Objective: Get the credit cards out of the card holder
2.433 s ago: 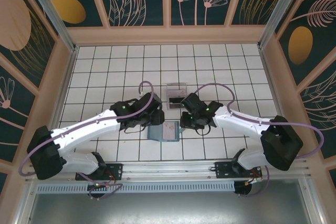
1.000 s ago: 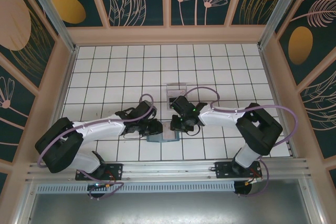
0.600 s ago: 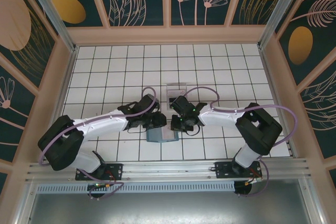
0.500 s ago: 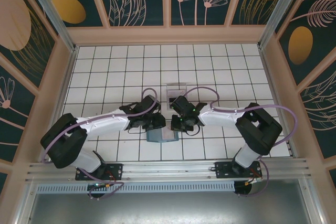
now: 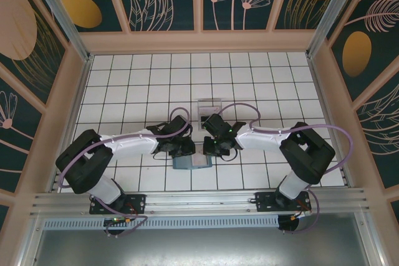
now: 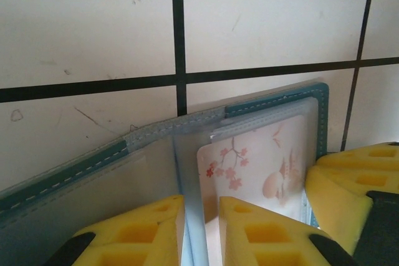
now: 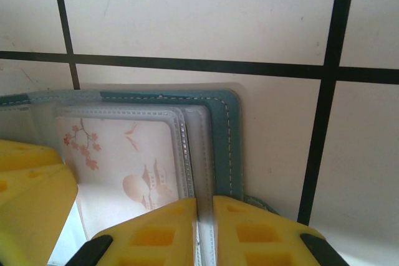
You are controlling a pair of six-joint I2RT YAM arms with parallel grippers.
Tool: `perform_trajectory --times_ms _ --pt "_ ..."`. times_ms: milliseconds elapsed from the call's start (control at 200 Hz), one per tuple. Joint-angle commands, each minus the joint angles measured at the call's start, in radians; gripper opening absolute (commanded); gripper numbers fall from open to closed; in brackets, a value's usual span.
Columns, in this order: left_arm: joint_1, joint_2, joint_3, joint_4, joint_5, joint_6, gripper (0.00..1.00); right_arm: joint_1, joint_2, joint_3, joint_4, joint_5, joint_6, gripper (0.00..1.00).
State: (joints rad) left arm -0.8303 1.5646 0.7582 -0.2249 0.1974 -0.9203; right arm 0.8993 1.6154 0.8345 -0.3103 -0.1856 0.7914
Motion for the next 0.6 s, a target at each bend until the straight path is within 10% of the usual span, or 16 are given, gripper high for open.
perform_trajectory --times_ms 0,595 --pt "0.002 0.018 -0.010 -0.031 -0.017 0.026 0.23 0.007 0.009 -0.024 -0.008 -0.006 -0.002 0.16" --pt "0.000 -0.050 -0.004 -0.119 -0.090 0.044 0.19 0.007 0.010 -0.032 -0.012 0.000 0.005 0.17"
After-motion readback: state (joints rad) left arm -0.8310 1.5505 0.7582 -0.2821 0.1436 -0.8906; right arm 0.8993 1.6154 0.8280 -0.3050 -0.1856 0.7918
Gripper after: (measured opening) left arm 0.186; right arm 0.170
